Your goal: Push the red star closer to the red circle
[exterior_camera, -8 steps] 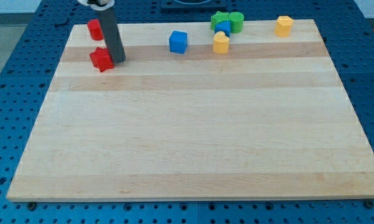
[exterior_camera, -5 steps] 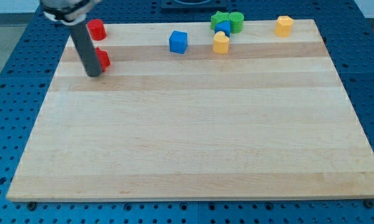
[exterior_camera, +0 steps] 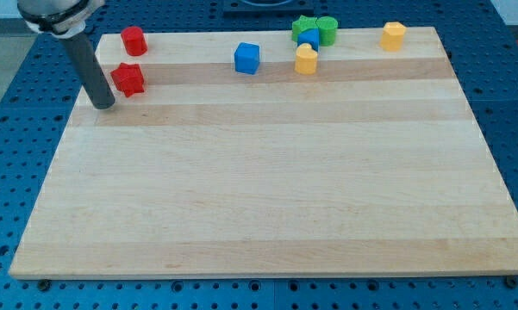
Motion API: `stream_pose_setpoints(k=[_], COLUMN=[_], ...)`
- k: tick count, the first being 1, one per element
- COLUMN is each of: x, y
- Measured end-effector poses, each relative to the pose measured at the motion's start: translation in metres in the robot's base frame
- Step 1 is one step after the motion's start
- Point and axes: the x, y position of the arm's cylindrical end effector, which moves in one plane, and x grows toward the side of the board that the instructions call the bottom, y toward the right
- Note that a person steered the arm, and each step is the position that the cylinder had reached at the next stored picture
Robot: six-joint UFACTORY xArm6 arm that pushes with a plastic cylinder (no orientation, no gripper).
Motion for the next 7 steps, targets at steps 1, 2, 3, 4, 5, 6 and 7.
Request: stream_pose_setpoints(k=[1,2,3,4,5,6,7], x=[-0.028,-0.060,-0.053,-0.020,-0.008,-0.030,-0.050], y=[-0.002,0.002,0.007,0.011,0.041,0.078,0.087])
